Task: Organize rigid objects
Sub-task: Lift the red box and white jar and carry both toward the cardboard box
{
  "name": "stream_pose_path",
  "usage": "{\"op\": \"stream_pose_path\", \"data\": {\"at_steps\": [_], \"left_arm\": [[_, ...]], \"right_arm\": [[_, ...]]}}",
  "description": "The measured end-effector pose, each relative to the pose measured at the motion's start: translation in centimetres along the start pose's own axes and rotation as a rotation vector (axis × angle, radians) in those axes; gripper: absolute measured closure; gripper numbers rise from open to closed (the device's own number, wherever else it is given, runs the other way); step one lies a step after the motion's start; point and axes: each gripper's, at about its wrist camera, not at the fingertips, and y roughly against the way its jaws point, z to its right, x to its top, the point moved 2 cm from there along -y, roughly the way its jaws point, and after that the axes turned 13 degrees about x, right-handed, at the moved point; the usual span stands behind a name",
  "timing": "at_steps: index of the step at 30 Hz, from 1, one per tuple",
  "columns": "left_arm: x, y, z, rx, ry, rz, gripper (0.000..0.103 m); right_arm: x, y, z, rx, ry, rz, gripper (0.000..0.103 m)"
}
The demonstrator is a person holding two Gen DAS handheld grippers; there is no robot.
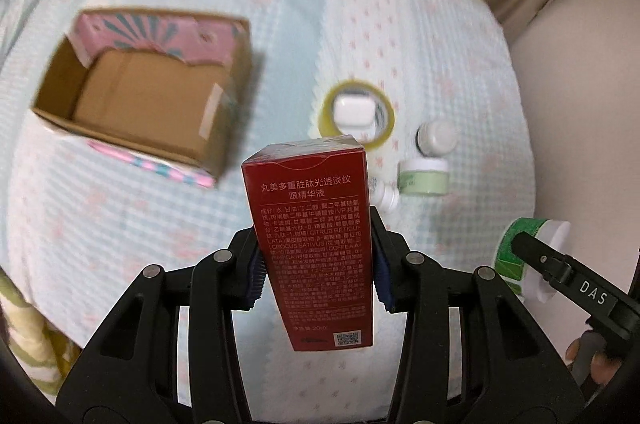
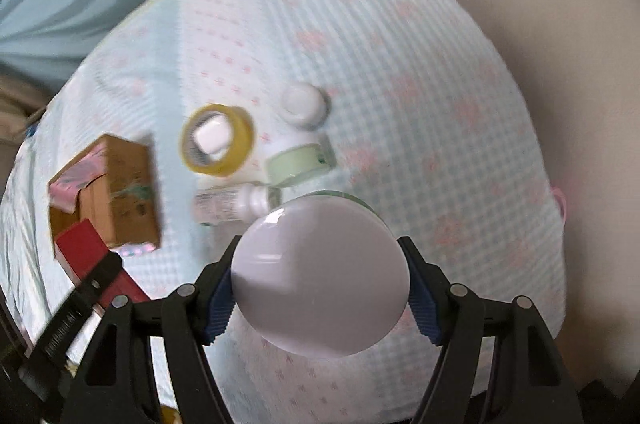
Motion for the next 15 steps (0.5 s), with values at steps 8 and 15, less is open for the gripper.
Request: {"op": "stream_pose_path", "data": {"at_steps": [8, 15], "left_arm": [[4.6, 7.1, -7.1, -0.017, 0.001, 0.111, 0.066], [9.1, 9.7, -14.9, -0.02, -0.047, 0.169, 0.066]], "right_arm": [[0.8, 5.0, -7.1, 0.044, 0.173, 0.071, 0.035], [0.4, 6.2, -15.9, 0.091, 0.236, 0.134, 0.035]]}}
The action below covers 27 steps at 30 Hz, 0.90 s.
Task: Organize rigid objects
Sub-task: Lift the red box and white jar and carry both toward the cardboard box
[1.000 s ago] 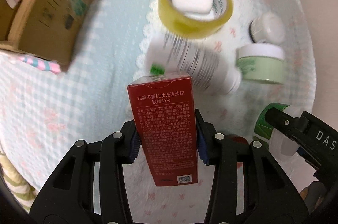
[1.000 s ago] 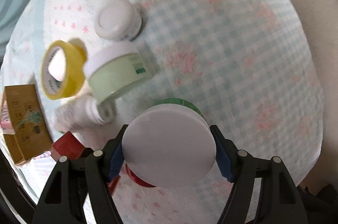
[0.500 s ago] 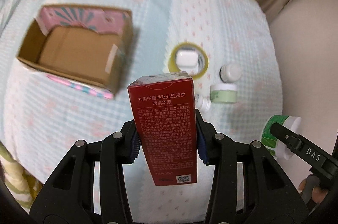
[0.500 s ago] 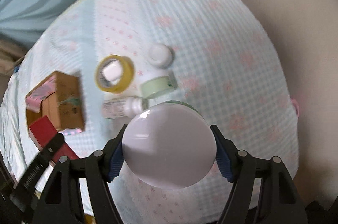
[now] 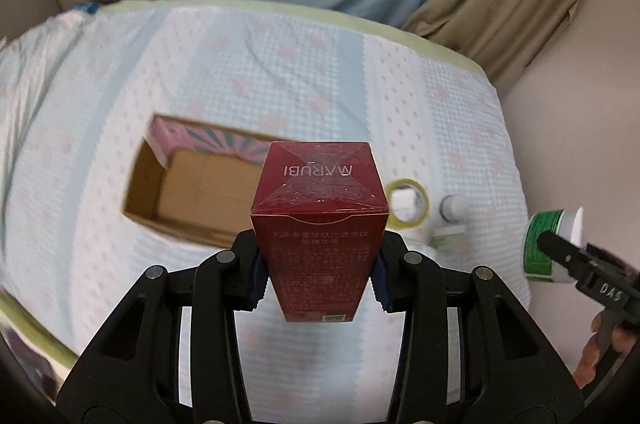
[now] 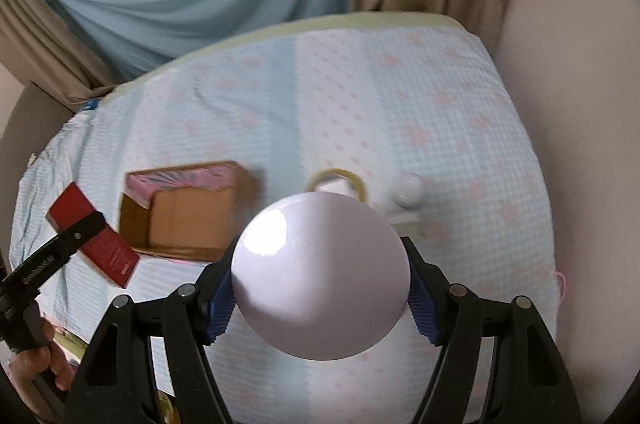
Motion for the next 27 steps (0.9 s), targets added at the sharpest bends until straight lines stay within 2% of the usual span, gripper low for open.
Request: {"op": "stream_pose_path", "data": {"at_steps": [7, 11, 15, 20, 27], "left_arm": [[2.7, -2.4, -7.3, -0.025, -0.079, -0.024, 0.066], [4.1, -5.6, -11.3, -0.022, -0.112, -0.06, 0.066], [4.8, -9.6, -14.4, -0.002, -0.139, -0.112, 0.066], [4.8, -14.9, -16.5, 0.015, -0.168, -0.172, 0.066], [4.1, -21.1, -16.5, 0.016, -0.195, -0.255, 0.066]], "right_arm": [[1.1, -3.6, -9.4, 0.022, 0.01, 0.018, 0.035], [1.3, -7.1, -14.0, 0.028, 0.012, 0.005, 0.035], [1.1, -11.7, -17.4, 0.025, 0.02, -0.046, 0.035], [0.7, -18.3, -19.9, 0.003, 0.069, -0.133, 0.035], [0.2, -25.2, -19.6, -0.009, 0.098, -0.213, 0.035]]}}
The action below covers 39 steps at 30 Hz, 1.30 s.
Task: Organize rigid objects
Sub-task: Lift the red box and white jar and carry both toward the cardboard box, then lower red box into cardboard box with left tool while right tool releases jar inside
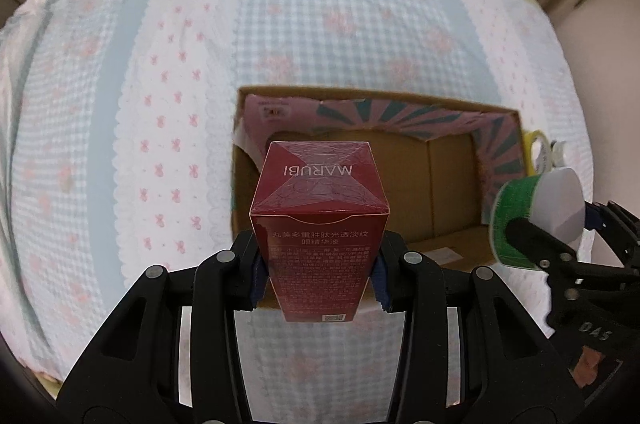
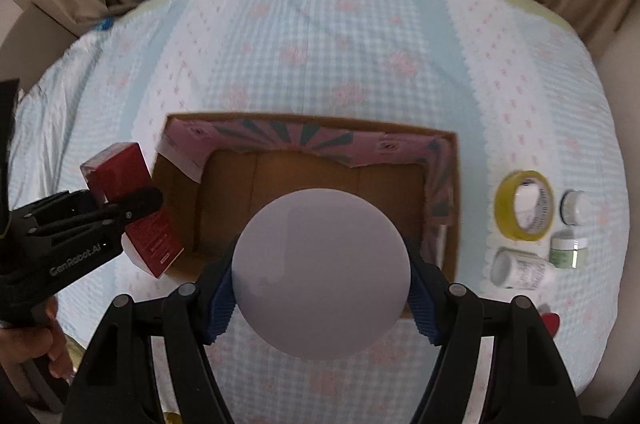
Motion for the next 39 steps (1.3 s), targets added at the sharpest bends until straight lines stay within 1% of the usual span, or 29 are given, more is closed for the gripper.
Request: {"op": "stream_pose_path", "data": {"at_steps": [3, 8, 11, 13, 20, 21, 22, 23, 24, 25, 27, 30, 33, 39], "left_arm": [[0.5, -2.2, 1.2, -0.006, -0.028, -0.03, 0.066], [1.5, -5.6, 3.0, -0.005, -0.062, -0.079, 0.066], [2.1, -7.0, 3.8, -0.006, -0.077, -0.112, 0.066], [2.4, -7.6, 4.5, 0.004, -0.105, -0.125, 0.066], [4.2, -8.5, 6.5, 0.063, -0.221, -0.108, 0.065], [4.4, -8.5, 6.7, 0.068, -0.238, -0.099, 0.063], [4.7, -8.2, 7.0, 0.07, -0.259, -0.079, 0.042], [4.9, -7.9, 7.2, 0.08, -0.275, -0.059, 0.001], [5.1, -7.5, 7.2, 0.09, -0.28, -0.033, 0.002], [5.2, -7.2, 7.2, 0.093, -0.282, -0.01, 0.0], [5.1, -7.4, 7.0, 0.095, -0.289, -0.012, 0.0], [4.6, -7.8, 6.4, 0.101, -0.271, -0.03, 0.0], [4.1, -7.7, 5.9, 0.094, -0.246, -0.039, 0.0], [3.4, -6.7, 5.2, 0.101, -0.226, -0.032, 0.0]], "right_arm": [[0.0, -2.6, 0.7, -0.003, 0.013, -0.025, 0.035], [-0.6, -6.3, 1.3, -0.025, 0.087, -0.089, 0.035], [-0.9, -7.7, 1.8, -0.016, 0.098, -0.116, 0.035], [-0.9, -8.2, 2.1, -0.018, 0.098, -0.121, 0.035], [0.3, -9.4, 2.7, -0.007, 0.177, -0.145, 0.035], [0.4, -9.6, 2.8, -0.001, 0.185, -0.145, 0.035], [0.5, -9.7, 3.0, 0.008, 0.187, -0.145, 0.034], [0.6, -9.9, 3.2, 0.017, 0.185, -0.146, 0.028], [0.6, -9.9, 3.4, 0.027, 0.185, -0.144, 0.002], [0.6, -9.9, 3.5, 0.039, 0.189, -0.139, 0.0], [0.3, -9.5, 3.3, 0.045, 0.213, -0.123, 0.0], [-0.6, -9.1, 3.2, 0.035, 0.24, -0.127, 0.0], [-1.5, -8.8, 3.4, 0.04, 0.223, -0.136, 0.0], [-2.6, -6.4, 2.7, 0.017, 0.22, -0.101, 0.0]]}}
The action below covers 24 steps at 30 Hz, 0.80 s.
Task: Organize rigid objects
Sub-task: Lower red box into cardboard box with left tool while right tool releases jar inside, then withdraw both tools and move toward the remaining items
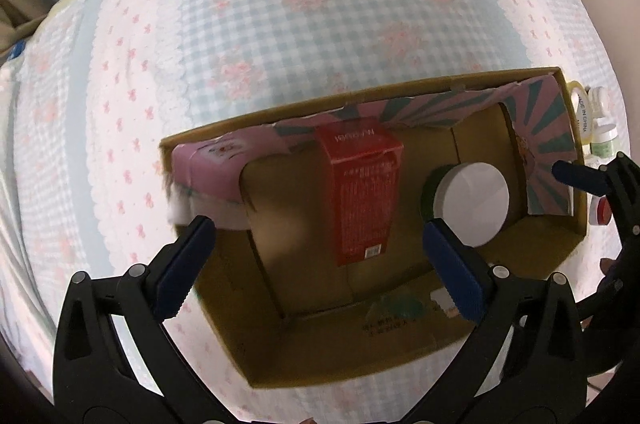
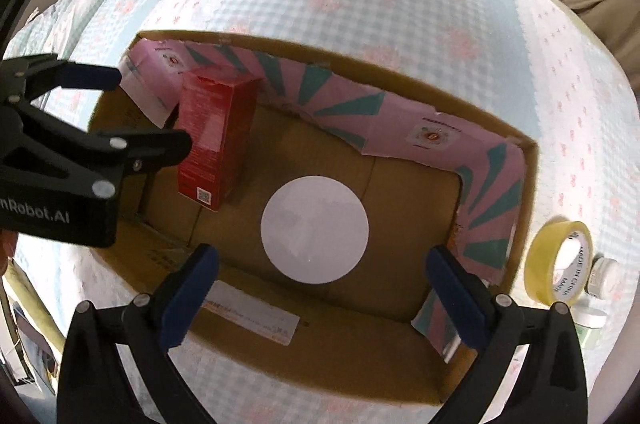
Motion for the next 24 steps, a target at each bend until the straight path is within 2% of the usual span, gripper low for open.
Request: {"op": "stream_pose_path", "data": {"at_steps": [6, 10, 16, 21, 24], "left_arm": [[-1.0, 3.0, -1.3, 0.007, 0.039, 0.046, 0.0], [-2.6, 6.5, -2.5, 0.017, 0.071, 0.089, 0.0], [-7.0, 12.9, -3.4, 0.029, 0.138, 0.166, 0.0], [-10.3, 17.3, -3.3, -0.017, 0.198, 0.207, 0.0], [-11.8, 20.1, -2.8, -0.016, 0.212, 0.242, 0.0]], "right_arm": [[-0.8, 3.4, -1.5, -0.02, 0.01, 0.049, 0.0], [-1.0, 6.4, -2.2, -0.033, 0.009, 0.083, 0.0], [-3.6, 12.8, -3.8, -0.03, -0.04, 0.166, 0.0], [-5.7, 16.8, -4.3, -0.051, -0.096, 0.229, 0.0], [-7.5, 19.4, -4.1, -0.058, -0.14, 0.268, 0.0]]}}
